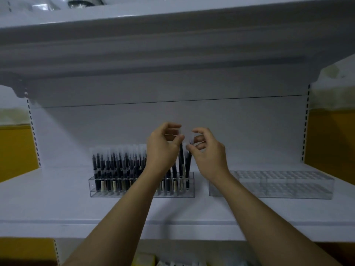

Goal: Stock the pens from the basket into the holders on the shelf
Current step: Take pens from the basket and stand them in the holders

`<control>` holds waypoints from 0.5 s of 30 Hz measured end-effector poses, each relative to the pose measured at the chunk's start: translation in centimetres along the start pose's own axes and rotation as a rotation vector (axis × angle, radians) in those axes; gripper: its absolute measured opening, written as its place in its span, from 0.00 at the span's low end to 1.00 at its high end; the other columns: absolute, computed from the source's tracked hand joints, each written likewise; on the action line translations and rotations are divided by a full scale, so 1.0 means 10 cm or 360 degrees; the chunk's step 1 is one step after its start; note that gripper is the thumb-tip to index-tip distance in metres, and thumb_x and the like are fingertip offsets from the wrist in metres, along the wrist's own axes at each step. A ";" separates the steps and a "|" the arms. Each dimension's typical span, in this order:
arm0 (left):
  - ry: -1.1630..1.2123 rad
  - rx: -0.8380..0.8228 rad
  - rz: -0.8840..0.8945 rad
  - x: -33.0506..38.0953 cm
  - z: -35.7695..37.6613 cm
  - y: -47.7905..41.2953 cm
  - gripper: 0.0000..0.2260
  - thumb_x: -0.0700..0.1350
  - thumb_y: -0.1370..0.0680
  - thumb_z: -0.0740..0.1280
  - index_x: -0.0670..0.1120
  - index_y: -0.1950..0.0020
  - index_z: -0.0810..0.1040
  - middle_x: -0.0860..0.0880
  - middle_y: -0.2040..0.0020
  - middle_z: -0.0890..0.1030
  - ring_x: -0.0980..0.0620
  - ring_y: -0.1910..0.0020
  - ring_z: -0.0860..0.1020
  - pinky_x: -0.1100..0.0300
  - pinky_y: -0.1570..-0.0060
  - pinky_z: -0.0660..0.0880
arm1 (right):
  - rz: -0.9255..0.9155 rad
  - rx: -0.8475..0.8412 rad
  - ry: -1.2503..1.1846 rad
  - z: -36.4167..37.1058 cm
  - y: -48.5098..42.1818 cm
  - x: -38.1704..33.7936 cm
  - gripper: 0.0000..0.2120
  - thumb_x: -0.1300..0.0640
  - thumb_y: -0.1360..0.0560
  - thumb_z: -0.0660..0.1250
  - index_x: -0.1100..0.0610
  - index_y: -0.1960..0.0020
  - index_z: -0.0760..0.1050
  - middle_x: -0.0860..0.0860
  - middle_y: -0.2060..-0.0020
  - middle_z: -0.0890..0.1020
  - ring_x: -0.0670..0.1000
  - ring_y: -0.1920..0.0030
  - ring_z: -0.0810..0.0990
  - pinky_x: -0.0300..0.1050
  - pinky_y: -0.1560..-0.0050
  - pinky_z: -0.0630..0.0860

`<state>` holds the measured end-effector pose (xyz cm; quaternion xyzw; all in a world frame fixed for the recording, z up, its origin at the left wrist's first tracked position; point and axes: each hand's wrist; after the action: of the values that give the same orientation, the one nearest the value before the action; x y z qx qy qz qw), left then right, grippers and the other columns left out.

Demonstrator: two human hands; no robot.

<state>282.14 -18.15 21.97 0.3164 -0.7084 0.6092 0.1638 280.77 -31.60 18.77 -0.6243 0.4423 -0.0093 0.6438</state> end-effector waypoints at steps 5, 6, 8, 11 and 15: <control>-0.0059 -0.0013 0.0074 -0.06 -0.04 -0.04 0.08 0.42 0.24 0.71 0.52 0.48 0.77 0.60 0.56 0.79 0.67 0.58 0.77 0.77 0.61 0.72 | 0.0074 -0.0195 0.0182 0.00 0.14 0.12 0.22 0.57 0.26 0.72 0.45 0.35 0.71 0.40 0.58 0.76 0.40 0.61 0.78 0.31 0.60 0.74; -0.0061 -0.0014 0.0085 -0.07 -0.03 -0.04 0.08 0.42 0.24 0.71 0.52 0.48 0.78 0.60 0.56 0.79 0.66 0.57 0.77 0.77 0.61 0.72 | 0.0056 -0.0213 0.0241 0.01 0.19 0.13 0.24 0.56 0.26 0.71 0.44 0.33 0.69 0.40 0.56 0.76 0.41 0.59 0.78 0.34 0.58 0.75; -0.0057 -0.0028 0.0122 -0.08 -0.02 -0.04 0.08 0.42 0.24 0.70 0.52 0.47 0.78 0.60 0.55 0.79 0.67 0.57 0.78 0.77 0.60 0.72 | 0.0010 -0.0255 0.0339 0.02 0.25 0.15 0.30 0.55 0.25 0.70 0.39 0.29 0.62 0.42 0.52 0.75 0.42 0.57 0.78 0.38 0.56 0.77; -0.0096 -0.0077 0.0148 -0.05 0.02 -0.05 0.09 0.42 0.23 0.70 0.53 0.46 0.78 0.58 0.55 0.80 0.65 0.56 0.78 0.76 0.60 0.74 | 0.0022 -0.0331 0.0357 0.04 0.30 0.18 0.36 0.56 0.24 0.69 0.33 0.27 0.53 0.43 0.51 0.75 0.43 0.58 0.78 0.41 0.56 0.79; -0.0129 -0.0065 0.0144 -0.05 0.00 -0.05 0.09 0.43 0.24 0.71 0.54 0.47 0.78 0.58 0.53 0.81 0.63 0.55 0.79 0.73 0.60 0.75 | 0.0052 -0.0411 0.0362 0.04 0.29 0.23 0.34 0.58 0.23 0.68 0.34 0.28 0.55 0.43 0.52 0.77 0.41 0.61 0.78 0.40 0.58 0.78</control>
<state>282.84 -18.02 22.03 0.3051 -0.7402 0.5882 0.1138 280.80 -31.94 15.09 -0.6895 0.5199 -0.0124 0.5042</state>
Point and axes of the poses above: each hand's wrist, its own y-axis away from the middle knuckle, its own z-axis out of the palm, x = y × z
